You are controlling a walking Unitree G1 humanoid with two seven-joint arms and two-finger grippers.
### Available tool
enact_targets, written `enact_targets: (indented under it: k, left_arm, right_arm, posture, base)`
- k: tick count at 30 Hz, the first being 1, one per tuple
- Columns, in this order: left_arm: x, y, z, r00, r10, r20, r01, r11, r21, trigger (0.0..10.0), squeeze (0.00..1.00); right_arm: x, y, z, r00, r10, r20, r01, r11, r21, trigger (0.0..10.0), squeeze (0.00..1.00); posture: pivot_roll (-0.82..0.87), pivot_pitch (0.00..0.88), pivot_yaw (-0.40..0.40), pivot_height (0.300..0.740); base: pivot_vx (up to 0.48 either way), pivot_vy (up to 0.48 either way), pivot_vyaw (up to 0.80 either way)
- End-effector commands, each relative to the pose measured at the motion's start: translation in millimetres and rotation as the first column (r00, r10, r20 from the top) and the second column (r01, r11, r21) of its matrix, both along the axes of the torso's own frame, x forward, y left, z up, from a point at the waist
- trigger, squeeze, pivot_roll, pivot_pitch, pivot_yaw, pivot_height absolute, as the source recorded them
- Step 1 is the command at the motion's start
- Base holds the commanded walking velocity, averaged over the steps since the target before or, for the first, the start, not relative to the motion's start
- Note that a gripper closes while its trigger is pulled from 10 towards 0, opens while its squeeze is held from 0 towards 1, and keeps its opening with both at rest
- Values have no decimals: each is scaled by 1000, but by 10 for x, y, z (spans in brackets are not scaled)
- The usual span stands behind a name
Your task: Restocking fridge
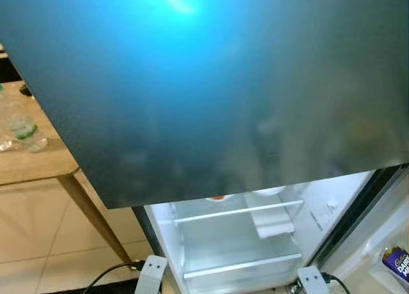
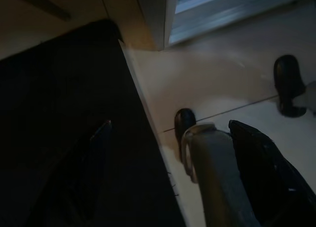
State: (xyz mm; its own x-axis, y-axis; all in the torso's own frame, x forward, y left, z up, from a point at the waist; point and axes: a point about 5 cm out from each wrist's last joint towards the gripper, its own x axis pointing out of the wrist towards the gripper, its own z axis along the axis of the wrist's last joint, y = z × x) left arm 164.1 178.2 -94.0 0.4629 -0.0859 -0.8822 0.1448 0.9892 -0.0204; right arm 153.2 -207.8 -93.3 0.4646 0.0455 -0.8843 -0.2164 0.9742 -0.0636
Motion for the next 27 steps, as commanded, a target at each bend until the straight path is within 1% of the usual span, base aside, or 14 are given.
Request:
enact_targets:
  k: [1, 6, 7, 8, 9, 10, 12, 14, 17, 19, 23, 27]
  left_arm:
    - [-97, -74, -47, 999, 23, -25, -23, 1000, -16, 10000, 0]
    - [-155, -143, -73, 999, 8, -38, -9, 1000, -25, 10000, 0]
    - [-195, -193, -90, 998, -29, -50, 28, 999, -30, 10000, 0]
    - [-208, -210, -95, 998, -41, -53, 39, 999, -32, 10000, 0]
    - [-208, -210, -95, 998, -41, -53, 39, 999, -32, 10000, 0]
    - [-210, -224, -97, 998, -41, -53, 39, 999, -36, 10000, 0]
    - [-201, -229, -94, 998, -30, -51, 28, 999, -41, 10000, 0]
    - [-195, -238, -91, 998, -29, -49, 27, 999, -45, 10000, 0]
    - [-197, -235, -92, 998, -38, -51, 36, 998, -43, 10000, 0]
    - [-200, -228, -93, 998, -40, -52, 37, 998, -42, 10000, 0]
    - [-228, -186, -101, 996, -54, -66, 51, 998, -35, 10000, 0]
    - [-228, -167, -100, 996, -53, -69, 51, 998, -35, 10000, 0]
  right_arm:
    - [92, 48, 32, 999, 18, 29, -18, 1000, 19, 10000, 0]
    - [168, 94, 59, 998, 33, 51, -34, 999, 28, 10000, 0]
    - [261, 162, 94, 996, 10, 86, -16, 997, 69, 10000, 0]
    - [300, 203, 109, 995, 5, 100, -14, 996, 90, 10000, 0]
    - [300, 203, 109, 995, 5, 100, -14, 996, 90, 10000, 0]
    - [333, 260, 119, 994, 15, 108, -27, 994, 105, 10000, 0]
    - [322, 315, 107, 994, 42, 98, -53, 993, 109, 10000, 0]
    - [286, 386, 84, 993, 91, 76, -100, 988, 119, 10000, 0]
    - [266, 439, 72, 988, 138, 63, -145, 982, 119, 10000, 0]
    - [267, 447, 71, 988, 140, 62, -147, 982, 121, 10000, 0]
    - [259, 469, 66, 993, 111, 50, -117, 981, 152, 10000, 0]
    - [248, 484, 59, 993, 108, 43, -113, 981, 158, 10000, 0]
  posture:
    - [-64, 0, -23, 740]
    - [-53, 0, -26, 740]
    - [-38, 0, -41, 740]
    - [-35, 0, -43, 740]
    - [-35, 0, -43, 740]
    - [-21, 0, -50, 740]
    - [-11, 0, -56, 740]
    - [-7, 0, -55, 740]
    - [-5, 0, -50, 740]
    - [-5, 0, -45, 740]
    - [-1, 0, -36, 740]
    - [8, 0, -31, 740]
  base:
    - [0, 0, 0]
    - [0, 0, 0]
    - [0, 0, 0]
    - [0, 0, 0]
    - [0, 0, 0]
    - [0, 0, 0]
    - [0, 0, 0]
    - [0, 0, 0]
    - [0, 0, 0]
    - [0, 0, 0]
    - [0, 0, 0]
    - [0, 0, 0]
